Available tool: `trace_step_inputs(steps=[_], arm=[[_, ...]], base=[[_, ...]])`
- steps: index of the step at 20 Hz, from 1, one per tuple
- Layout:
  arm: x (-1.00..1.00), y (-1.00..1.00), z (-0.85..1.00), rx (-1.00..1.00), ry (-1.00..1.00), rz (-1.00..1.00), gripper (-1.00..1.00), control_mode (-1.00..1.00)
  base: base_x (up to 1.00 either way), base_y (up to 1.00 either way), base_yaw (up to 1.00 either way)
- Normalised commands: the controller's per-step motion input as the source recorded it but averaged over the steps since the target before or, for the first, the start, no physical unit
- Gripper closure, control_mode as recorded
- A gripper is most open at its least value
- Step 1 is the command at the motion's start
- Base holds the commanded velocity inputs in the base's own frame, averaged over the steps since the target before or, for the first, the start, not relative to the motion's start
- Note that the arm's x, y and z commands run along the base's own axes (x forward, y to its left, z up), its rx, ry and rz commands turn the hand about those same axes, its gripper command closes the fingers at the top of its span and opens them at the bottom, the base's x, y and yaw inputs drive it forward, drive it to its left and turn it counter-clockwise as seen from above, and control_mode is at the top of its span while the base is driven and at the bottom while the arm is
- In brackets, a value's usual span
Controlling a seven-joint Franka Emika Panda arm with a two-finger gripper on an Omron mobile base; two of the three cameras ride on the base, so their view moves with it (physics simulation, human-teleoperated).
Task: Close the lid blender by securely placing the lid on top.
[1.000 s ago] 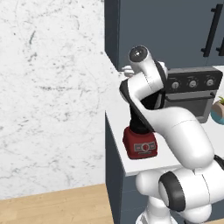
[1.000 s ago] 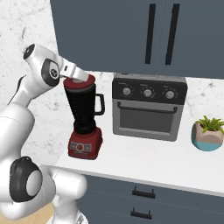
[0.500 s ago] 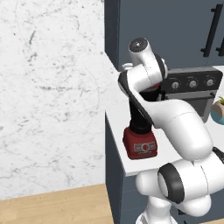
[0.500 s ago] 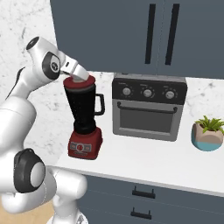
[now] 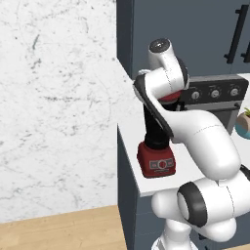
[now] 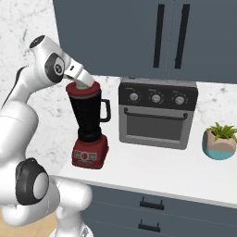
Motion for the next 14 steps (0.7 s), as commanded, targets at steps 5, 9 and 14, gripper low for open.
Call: trace_step_inputs(steps=[5, 9, 14], arm=[[-0.40, 0.00, -0.06, 0.00, 0.00, 0.01, 1.00, -1.00], [-0.01, 0.00, -0.01, 0.00, 0.00, 0.00, 1.00, -1.00], [0.29, 0.00, 0.00, 0.00, -0.05, 0.00, 1.00, -1.00]], base=[[0.00, 0.00, 0.00], [0.00, 0.00, 0.00], [0.00, 0.00, 0.00]])
